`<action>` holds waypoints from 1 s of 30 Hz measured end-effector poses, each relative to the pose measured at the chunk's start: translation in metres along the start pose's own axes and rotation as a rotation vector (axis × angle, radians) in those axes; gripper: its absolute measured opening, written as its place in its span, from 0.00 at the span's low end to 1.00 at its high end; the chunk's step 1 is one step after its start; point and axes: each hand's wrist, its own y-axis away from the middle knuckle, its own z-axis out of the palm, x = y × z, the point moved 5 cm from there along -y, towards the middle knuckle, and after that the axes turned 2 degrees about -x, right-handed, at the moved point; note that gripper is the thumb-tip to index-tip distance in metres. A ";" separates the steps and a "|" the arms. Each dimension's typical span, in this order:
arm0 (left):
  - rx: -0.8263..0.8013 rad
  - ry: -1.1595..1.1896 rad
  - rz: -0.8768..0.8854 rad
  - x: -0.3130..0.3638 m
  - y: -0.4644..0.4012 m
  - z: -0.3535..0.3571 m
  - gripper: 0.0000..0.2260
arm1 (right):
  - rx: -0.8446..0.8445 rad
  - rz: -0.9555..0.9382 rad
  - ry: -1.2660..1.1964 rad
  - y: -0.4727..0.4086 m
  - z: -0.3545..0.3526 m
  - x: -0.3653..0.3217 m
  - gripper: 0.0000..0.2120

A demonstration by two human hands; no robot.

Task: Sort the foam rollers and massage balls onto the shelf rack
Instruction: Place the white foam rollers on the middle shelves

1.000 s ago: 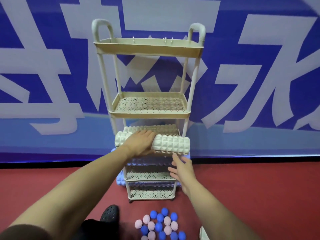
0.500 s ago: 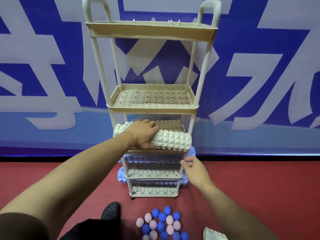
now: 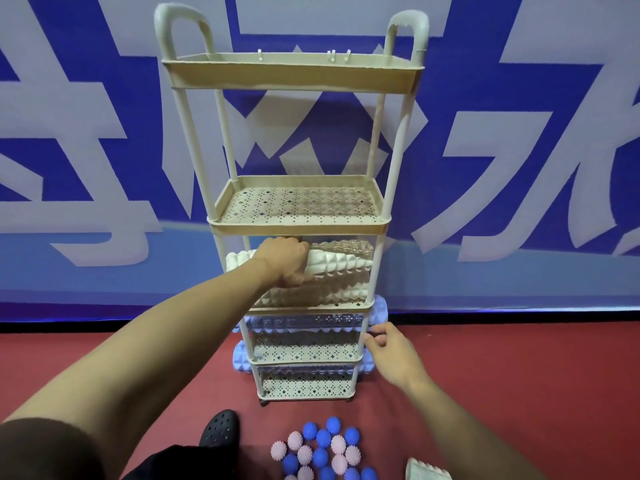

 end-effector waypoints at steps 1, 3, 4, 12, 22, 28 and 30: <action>-0.010 0.014 -0.002 0.001 -0.002 0.000 0.27 | 0.003 0.002 0.003 0.001 -0.002 0.002 0.12; -0.034 0.037 0.009 0.004 -0.008 0.002 0.22 | 0.003 0.006 0.010 0.002 -0.007 0.009 0.14; -0.049 0.049 0.011 0.006 -0.012 0.004 0.20 | 0.003 0.011 0.015 0.001 -0.009 0.014 0.15; -0.028 0.201 -0.006 0.011 -0.041 0.040 0.27 | -0.036 0.079 0.134 -0.012 -0.018 0.045 0.18; -0.189 0.198 -0.120 0.005 -0.044 0.074 0.28 | -0.472 0.160 0.488 -0.018 0.010 0.079 0.21; -0.109 0.154 -0.202 0.011 -0.036 0.069 0.20 | -0.506 0.200 0.488 -0.006 0.013 0.102 0.23; -0.154 0.185 -0.195 0.012 -0.033 0.067 0.18 | -0.510 0.221 0.482 -0.002 0.011 0.110 0.24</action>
